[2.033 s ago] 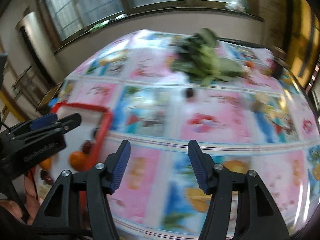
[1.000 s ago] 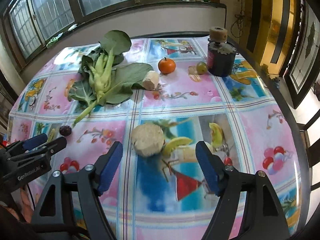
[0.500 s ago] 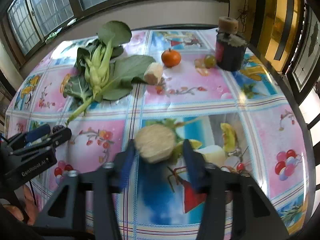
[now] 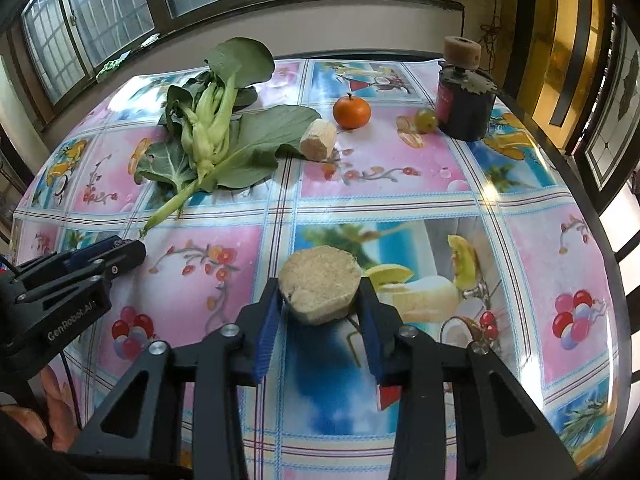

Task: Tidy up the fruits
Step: 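Close the right tool on the root slice while the left tool closes on the date, then carry the root slice in the right tool over the tray while the left tool carries the date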

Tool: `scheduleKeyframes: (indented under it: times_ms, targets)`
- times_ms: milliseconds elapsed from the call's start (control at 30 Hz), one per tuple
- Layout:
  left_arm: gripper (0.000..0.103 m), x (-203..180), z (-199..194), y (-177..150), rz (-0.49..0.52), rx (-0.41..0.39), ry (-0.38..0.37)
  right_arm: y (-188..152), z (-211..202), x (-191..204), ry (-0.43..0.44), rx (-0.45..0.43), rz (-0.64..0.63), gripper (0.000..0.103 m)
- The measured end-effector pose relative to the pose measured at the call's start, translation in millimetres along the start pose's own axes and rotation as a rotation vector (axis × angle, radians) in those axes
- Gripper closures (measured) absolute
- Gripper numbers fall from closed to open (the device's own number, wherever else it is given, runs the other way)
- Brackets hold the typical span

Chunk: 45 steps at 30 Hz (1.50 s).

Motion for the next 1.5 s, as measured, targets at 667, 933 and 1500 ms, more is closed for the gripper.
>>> scheduleKeyframes:
  times_ms: [667,933,1500]
  targets:
    - [0.076,-8.7,-86.2,-22.9,-0.07,-0.04,0.024,-17.7,-54.8,22.5,0.08,-0.033,-0.009,0.064]
    - [0.076,13.9,-133.1,-35.4,-0.098,-0.06,0.054,-30.2,-92.3,43.2,0.112,-0.046,-0.025,0.064]
    - [0.076,109.6,-203.8,-67.9,-0.18,-0.086,0.196,-51.0,-131.2,156.9,0.239,-0.062,-0.131,0.063]
Point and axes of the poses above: each gripper's, at about its wrist camera, not at the fingertips, and z roughly the way its jaws point, x to its left, y to its top, the point moved 1 cm from there along z, roughly the way its jaws point, and after that the axes turned 11 degrees about -x, right-handed, at the moved point
